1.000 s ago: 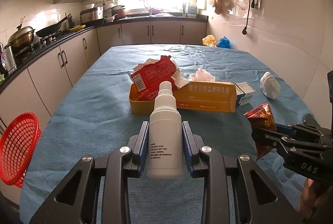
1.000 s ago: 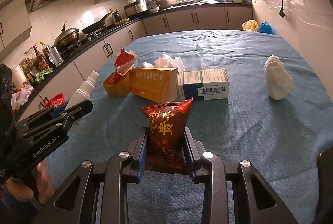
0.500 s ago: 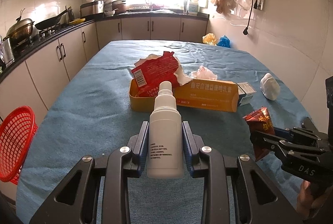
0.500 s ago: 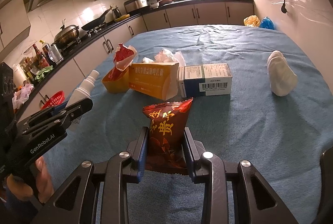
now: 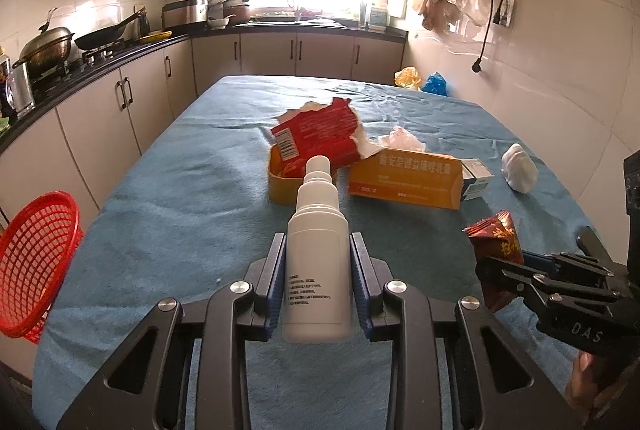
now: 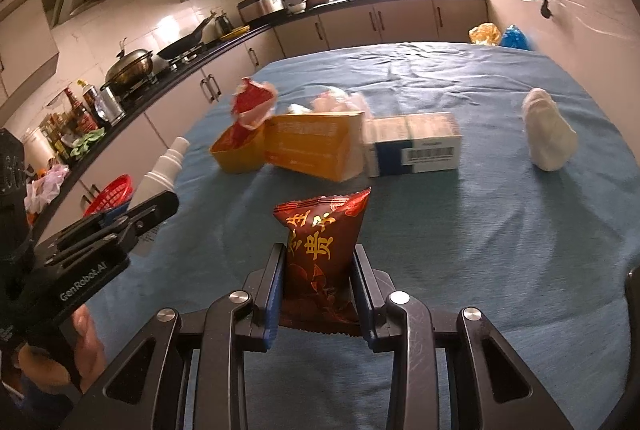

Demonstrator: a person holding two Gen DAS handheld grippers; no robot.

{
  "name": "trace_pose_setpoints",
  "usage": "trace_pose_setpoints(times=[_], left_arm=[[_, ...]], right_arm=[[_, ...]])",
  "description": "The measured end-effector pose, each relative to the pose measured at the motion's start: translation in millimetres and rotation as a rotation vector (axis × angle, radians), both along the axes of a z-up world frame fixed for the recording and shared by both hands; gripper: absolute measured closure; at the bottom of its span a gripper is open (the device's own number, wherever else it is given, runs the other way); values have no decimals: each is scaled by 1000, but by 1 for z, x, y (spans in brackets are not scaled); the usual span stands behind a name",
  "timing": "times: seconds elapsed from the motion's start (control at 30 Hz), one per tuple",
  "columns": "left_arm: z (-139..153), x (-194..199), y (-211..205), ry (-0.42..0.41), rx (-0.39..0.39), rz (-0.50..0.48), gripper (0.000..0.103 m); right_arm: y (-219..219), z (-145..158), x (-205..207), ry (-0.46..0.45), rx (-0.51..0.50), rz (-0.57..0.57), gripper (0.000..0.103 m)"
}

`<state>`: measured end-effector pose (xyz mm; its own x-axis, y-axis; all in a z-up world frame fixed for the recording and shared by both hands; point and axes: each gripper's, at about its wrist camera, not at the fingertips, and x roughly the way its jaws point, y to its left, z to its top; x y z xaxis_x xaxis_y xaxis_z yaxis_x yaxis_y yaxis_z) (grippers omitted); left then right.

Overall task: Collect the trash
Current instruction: 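Carry the snack bag and spray bottle over the red basket, then open both tools to drop the bag and bottle into the basket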

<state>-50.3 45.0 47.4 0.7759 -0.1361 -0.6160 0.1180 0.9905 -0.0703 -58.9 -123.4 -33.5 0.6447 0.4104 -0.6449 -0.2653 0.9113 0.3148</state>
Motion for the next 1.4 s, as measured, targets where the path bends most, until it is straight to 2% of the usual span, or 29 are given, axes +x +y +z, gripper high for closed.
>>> trace_pose_setpoints(times=[0.3, 0.5, 0.6, 0.77, 0.87, 1.1, 1.4], left_arm=[[8, -9, 32, -29, -29, 55, 74], [21, -15, 72, -66, -69, 125, 74], [25, -19, 94, -80, -90, 167, 74], [31, -31, 141, -103, -117, 264, 74], [31, -37, 169, -103, -138, 324, 74], [28, -52, 239, -92, -188, 459, 74], [4, -61, 292, -48, -252, 553, 74]], right_arm=[[29, 9, 0, 7, -30, 45, 69], [55, 20, 3, 5, -65, 83, 69], [72, 28, 8, 16, -53, 118, 69], [115, 42, 16, 7, -72, 196, 69], [144, 51, 22, 12, -53, 256, 69], [222, 68, 24, -27, -81, 386, 69], [311, 61, 36, -9, -95, 510, 69]])
